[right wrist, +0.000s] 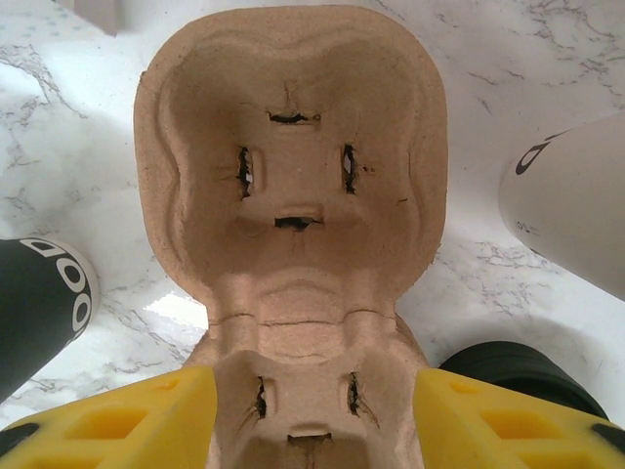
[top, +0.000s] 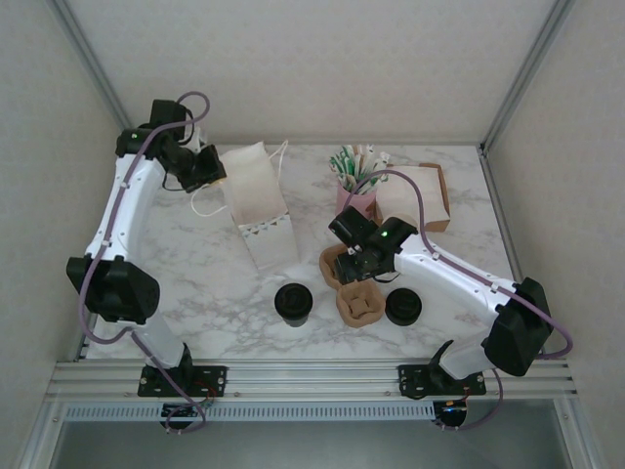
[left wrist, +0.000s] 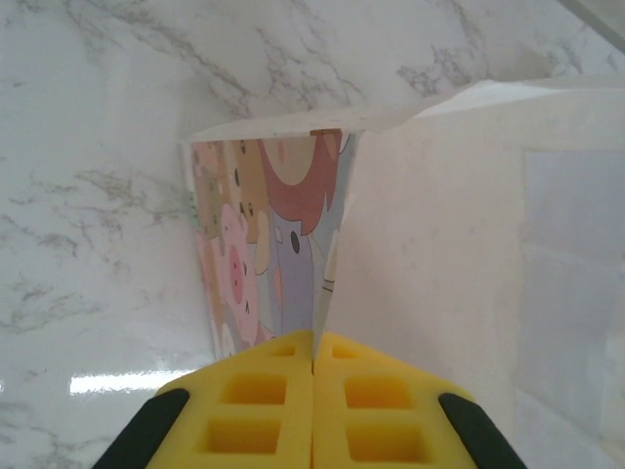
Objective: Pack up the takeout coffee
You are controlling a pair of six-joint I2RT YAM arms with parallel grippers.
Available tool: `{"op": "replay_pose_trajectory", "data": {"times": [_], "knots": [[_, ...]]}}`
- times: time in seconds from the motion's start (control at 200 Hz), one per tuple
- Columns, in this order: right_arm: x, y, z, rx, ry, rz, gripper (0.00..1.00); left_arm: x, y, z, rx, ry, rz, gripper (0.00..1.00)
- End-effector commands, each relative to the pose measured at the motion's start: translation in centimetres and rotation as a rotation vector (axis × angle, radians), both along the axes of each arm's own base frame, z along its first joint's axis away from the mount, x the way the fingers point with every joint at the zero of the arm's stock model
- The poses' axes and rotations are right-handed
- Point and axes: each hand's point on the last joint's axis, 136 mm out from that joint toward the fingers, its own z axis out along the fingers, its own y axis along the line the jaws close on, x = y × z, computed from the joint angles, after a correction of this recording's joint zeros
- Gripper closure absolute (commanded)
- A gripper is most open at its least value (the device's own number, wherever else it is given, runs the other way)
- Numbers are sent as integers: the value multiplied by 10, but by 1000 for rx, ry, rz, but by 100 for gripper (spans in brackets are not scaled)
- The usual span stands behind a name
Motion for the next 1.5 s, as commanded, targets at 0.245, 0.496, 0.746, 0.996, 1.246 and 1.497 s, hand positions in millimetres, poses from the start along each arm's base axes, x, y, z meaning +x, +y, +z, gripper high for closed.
{"op": "replay_pose_trajectory", "data": {"times": [0.245,0.496,0.746,0.996,1.246,1.497], "knots": [[2,3,-5,6,19,21,46,-30,-8,-2,-52,71,11,100],[0,7,-24,25,68,37,47,-29,-10,1,-62,53,1,81],[1,5,-36,-9,81,38,49,-34,-8,24,-67,-20,3,45],[-1,5,-46,-29,111,47,50,-46,5,51,-34,-127,60,26],[-2,-1,-56,-75,128,45,49,-72,43,80,76,-277,197,21],[-4,1,-62,-80,156,49,51,-107,66,91,106,-390,316,19]]}}
